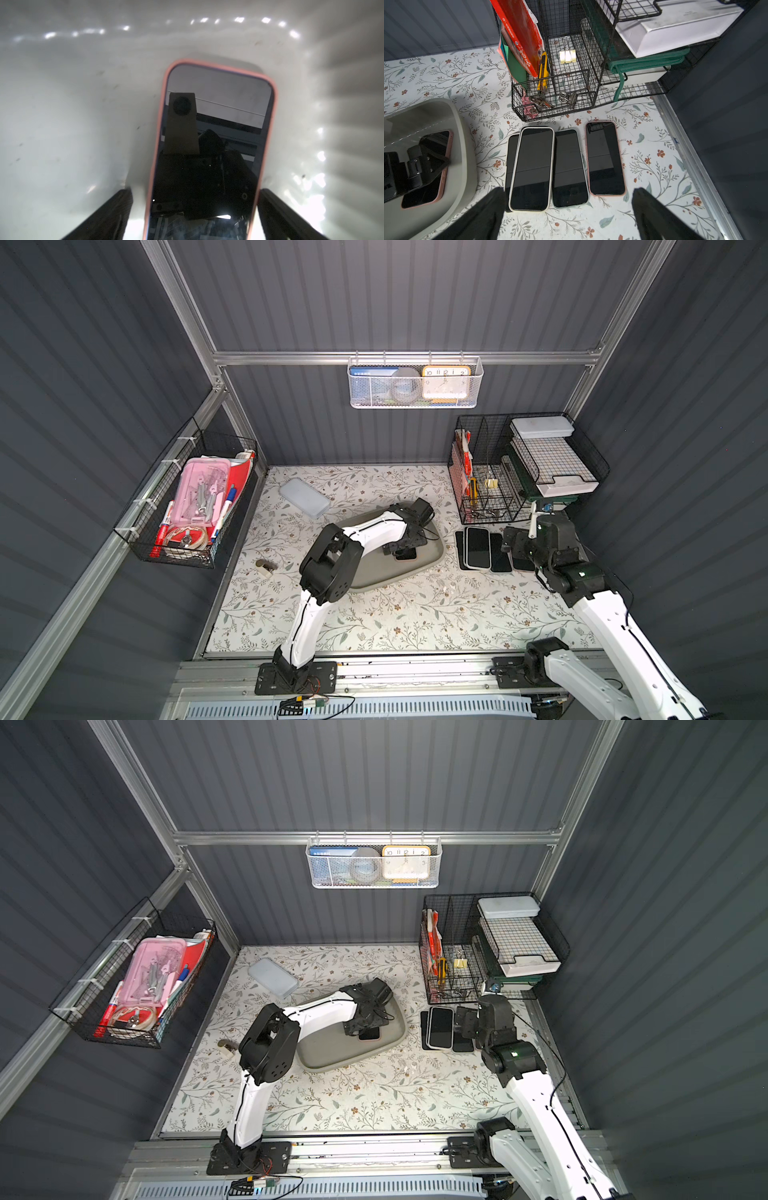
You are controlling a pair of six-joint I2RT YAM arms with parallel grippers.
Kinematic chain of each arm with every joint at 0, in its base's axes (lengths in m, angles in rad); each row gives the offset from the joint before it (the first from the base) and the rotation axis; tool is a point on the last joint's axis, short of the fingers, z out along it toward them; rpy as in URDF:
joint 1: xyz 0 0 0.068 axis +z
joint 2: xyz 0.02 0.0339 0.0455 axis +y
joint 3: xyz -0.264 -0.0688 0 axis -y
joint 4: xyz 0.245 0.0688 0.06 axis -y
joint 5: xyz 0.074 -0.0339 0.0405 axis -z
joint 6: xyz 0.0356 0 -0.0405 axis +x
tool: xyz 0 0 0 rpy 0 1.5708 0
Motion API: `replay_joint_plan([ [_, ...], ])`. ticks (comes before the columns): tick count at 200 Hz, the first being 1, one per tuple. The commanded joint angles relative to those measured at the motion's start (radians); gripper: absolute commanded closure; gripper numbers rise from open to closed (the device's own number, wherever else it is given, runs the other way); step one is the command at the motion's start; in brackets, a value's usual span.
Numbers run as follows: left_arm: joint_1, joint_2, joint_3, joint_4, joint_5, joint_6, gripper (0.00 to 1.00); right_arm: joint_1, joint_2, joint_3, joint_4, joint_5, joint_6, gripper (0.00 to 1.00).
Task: Take the phone out of the storage box
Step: Pick up the phone from the storage box.
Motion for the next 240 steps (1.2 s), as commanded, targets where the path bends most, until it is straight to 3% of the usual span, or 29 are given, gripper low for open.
replay_joint_plan([
  [1,-0.005,-0.028,-0.019,-0.046,0.020,-0.003,0.01,-0.003,0.002,-0.010,0.013,-0.011,-0.003,0.01],
  [65,-0.005,0.059,0.044,-0.046,0.044,0.034,0.03,-0.017,0.003,-0.012,0.016,-0.037,-0.005,0.01],
  [119,-0.005,0.066,0.026,-0.033,0.054,0.067,0.28,-0.020,-0.003,-0.015,0.022,-0.047,-0.007,0.01],
  [150,-0.005,0.037,-0.002,-0.031,0.029,0.074,0.35,-0.020,0.016,-0.014,0.036,-0.082,-0.009,0.01],
  [191,-0.005,-0.100,-0.061,-0.035,-0.052,0.097,0.42,-0.017,0.095,0.034,0.023,-0.272,0.005,0.01],
  [210,-0.005,-0.180,-0.076,-0.040,-0.084,0.136,0.51,-0.008,0.131,0.048,0.035,-0.379,0.030,0.01],
  [240,-0.005,-0.295,-0.104,-0.028,-0.111,0.209,0.51,0.016,0.186,0.057,0.091,-0.527,0.095,0.01],
])
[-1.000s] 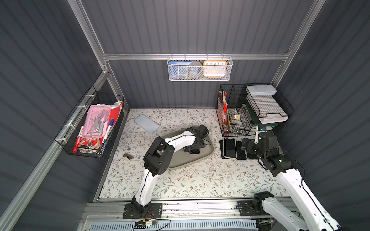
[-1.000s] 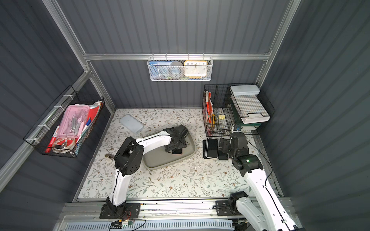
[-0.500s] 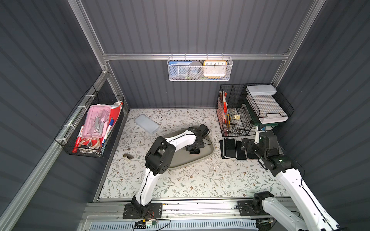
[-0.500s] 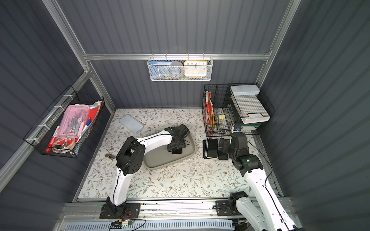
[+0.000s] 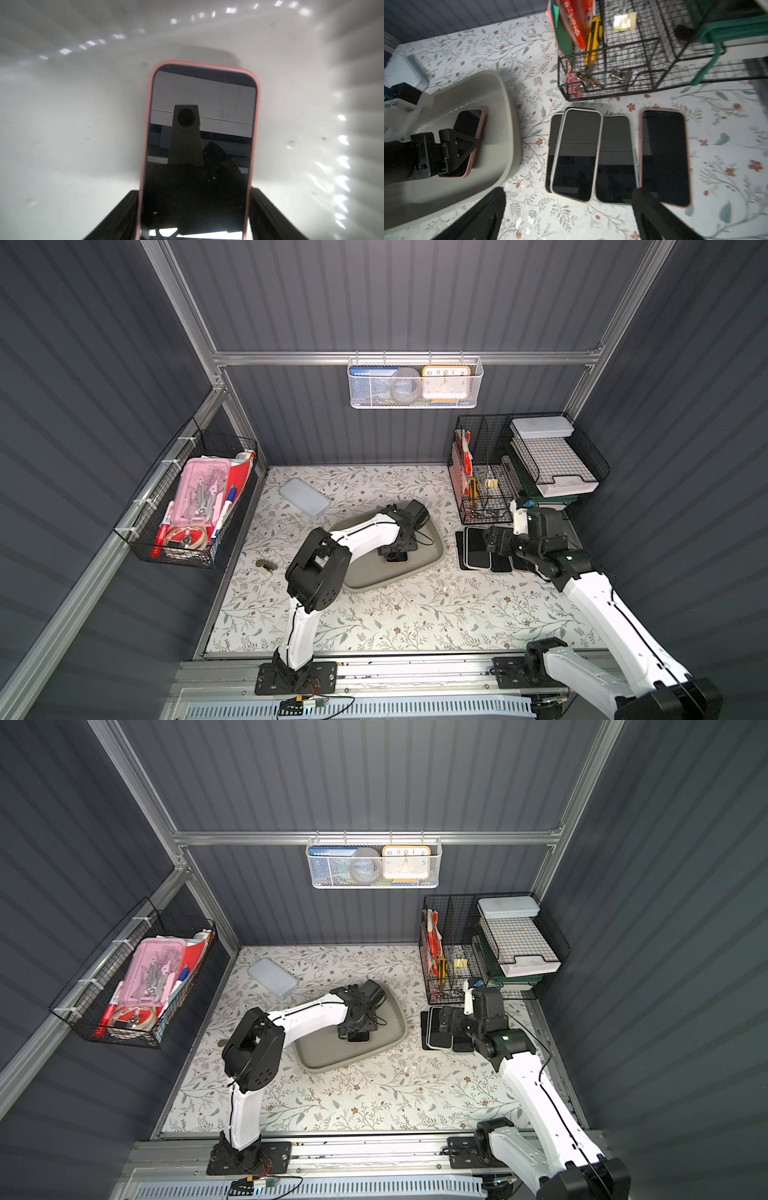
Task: Take the phone out of the storage box
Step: Pick up the phone from the storage box, then place the phone at the center of the board.
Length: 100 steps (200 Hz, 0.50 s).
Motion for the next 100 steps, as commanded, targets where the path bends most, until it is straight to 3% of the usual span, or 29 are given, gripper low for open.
replay_joint_plan([
  [1,-0.005,-0.135,-0.004,0.007,-0.065,0.088,0.51,0.021,0.034,0.033,0.055,-0.186,0.064,0.01],
  [50,-0.004,-0.313,-0.105,0.072,-0.080,0.238,0.54,0.072,0.143,0.033,0.212,-0.439,0.232,0.01],
  [100,-0.003,-0.493,-0.265,0.198,-0.047,0.416,0.56,0.157,0.249,0.081,0.345,-0.525,0.413,0.03],
])
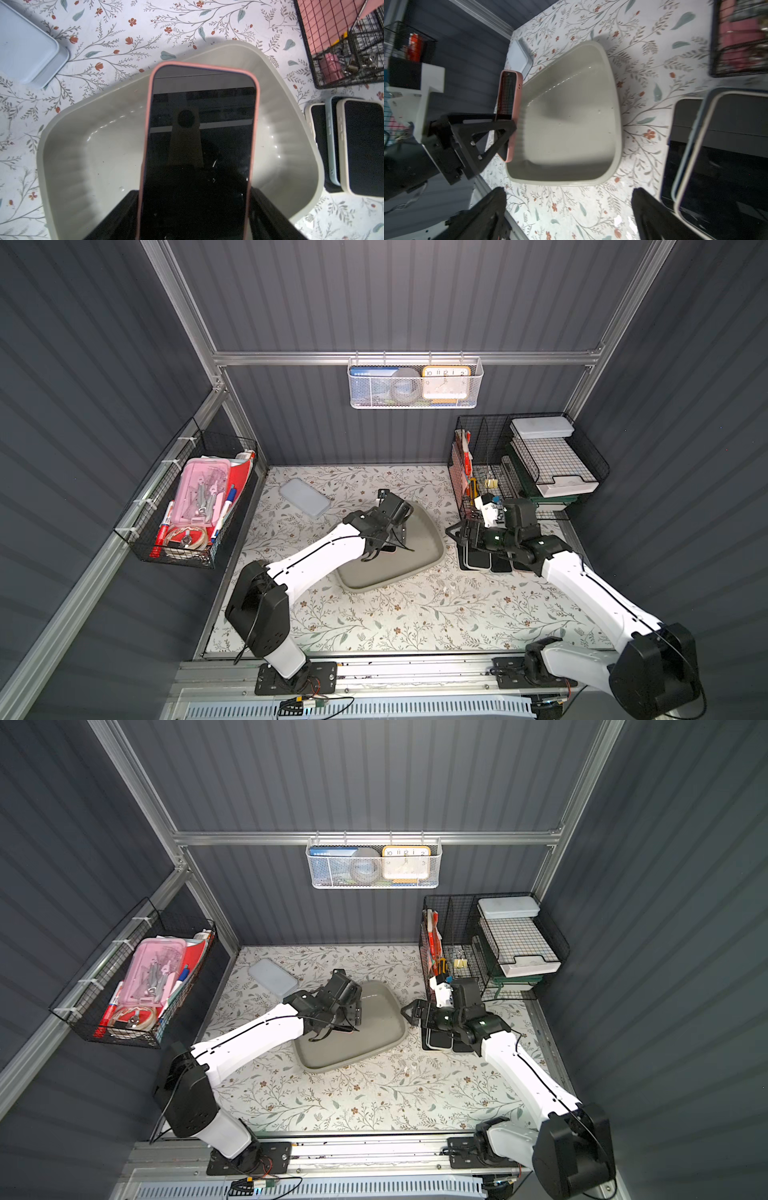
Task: Take the phone out of the storage box
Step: Place the phone at the center of the board.
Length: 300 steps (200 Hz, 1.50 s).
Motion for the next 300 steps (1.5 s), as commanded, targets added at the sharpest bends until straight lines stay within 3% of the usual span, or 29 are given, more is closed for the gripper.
replay_joint_plan([
  [1,-0.003,-0.081,-0.032,0.100,0.002,0.133,0.56,0.038,0.044,0.048,0.121,-0.090,0.138,0.03],
  [34,-0.003,-0.139,-0.064,0.155,0.083,0.222,0.58,0.109,0.115,0.079,0.200,-0.080,0.228,0.06],
  [80,-0.001,-0.191,-0.105,0.214,0.210,0.283,0.61,0.175,0.212,0.150,0.239,-0.040,0.274,0.22],
  [111,-0.003,-0.205,-0.117,0.211,0.227,0.290,0.60,0.207,0.237,0.177,0.258,-0.032,0.292,0.34],
  [198,-0.003,-0.238,-0.121,0.232,0.289,0.287,0.60,0.258,0.328,0.214,0.334,-0.019,0.337,0.48],
  [243,-0.003,-0.248,-0.133,0.235,0.302,0.288,0.59,0.265,0.348,0.226,0.371,-0.031,0.357,0.67],
  [251,-0.003,-0.248,-0.137,0.240,0.301,0.290,0.56,0.266,0.348,0.226,0.375,-0.031,0.360,0.71],
  [300,-0.002,-0.219,-0.147,0.248,0.263,0.266,0.13,0.264,0.324,0.201,0.393,0.010,0.369,1.00],
])
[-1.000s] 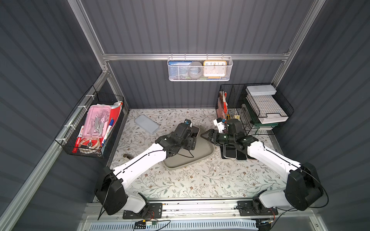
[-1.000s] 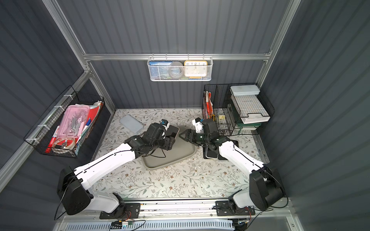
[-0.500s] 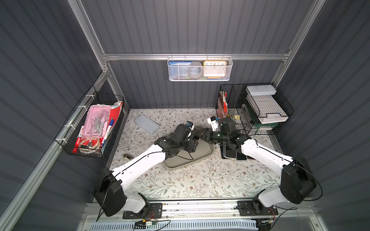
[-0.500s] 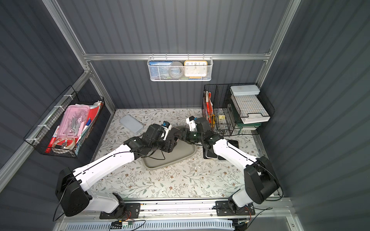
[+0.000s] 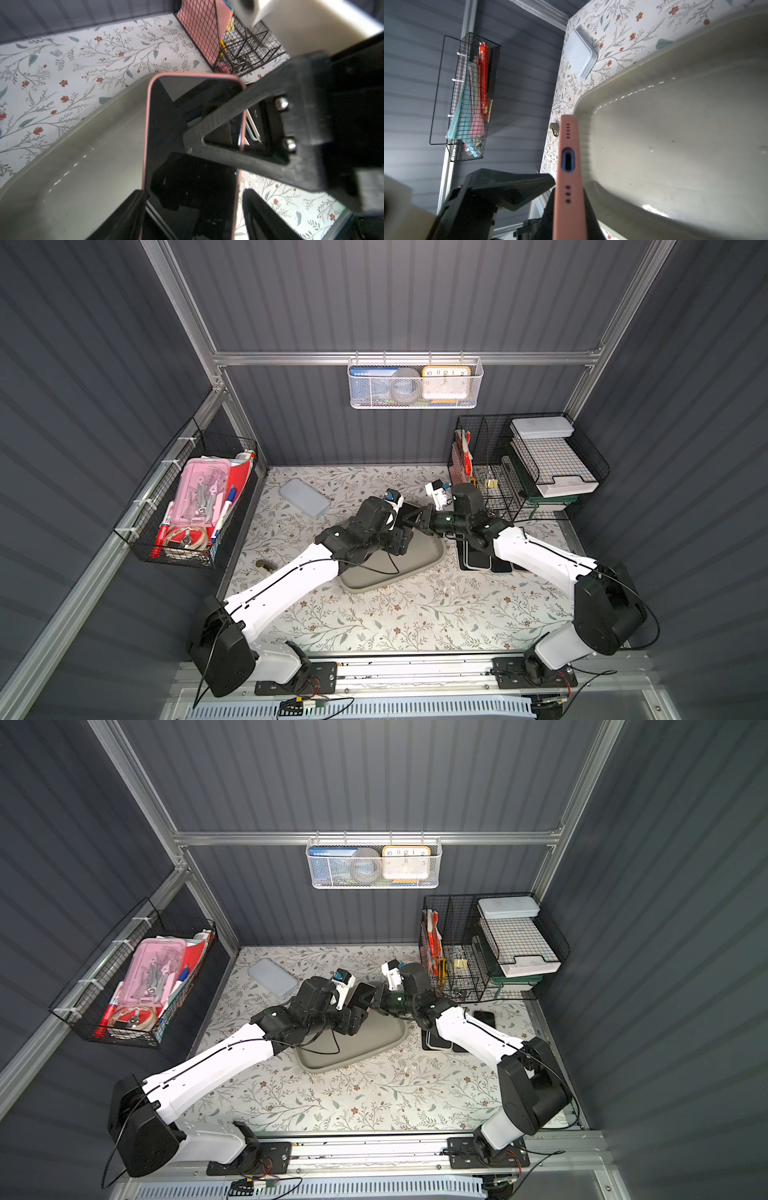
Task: Take the phone out of the storage box
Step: Place the phone at the center of the board.
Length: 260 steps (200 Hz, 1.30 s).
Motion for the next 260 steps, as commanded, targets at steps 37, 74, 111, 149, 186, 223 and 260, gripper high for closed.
replay_joint_plan([
  [37,0.008,-0.004,-0.015,0.034,-0.080,-0.041,0.01,-0.028,-0.036,-0.047,0.071,0.012,0.008,1.00],
  [74,0.094,-0.031,-0.046,0.050,-0.039,-0.113,0.01,-0.114,-0.066,-0.133,0.106,-0.057,0.011,1.00],
  [111,0.206,-0.003,-0.107,0.079,0.051,-0.129,0.01,-0.248,-0.178,-0.233,0.034,-0.095,-0.037,1.00],
  [149,0.206,0.043,-0.112,0.059,0.008,-0.116,0.01,-0.450,-0.305,-0.308,-0.133,-0.091,-0.130,1.00],
  [186,0.208,0.074,-0.122,0.100,0.032,-0.114,0.01,-0.712,-0.335,-0.359,-0.185,-0.182,-0.177,1.00],
  [223,0.207,0.132,-0.107,0.111,0.052,-0.107,0.01,-0.870,-0.304,-0.379,-0.199,-0.235,-0.212,1.00],
  [260,0.207,0.175,-0.087,0.116,0.072,-0.105,0.01,-1.001,-0.217,-0.402,-0.113,-0.291,-0.203,1.00],
])
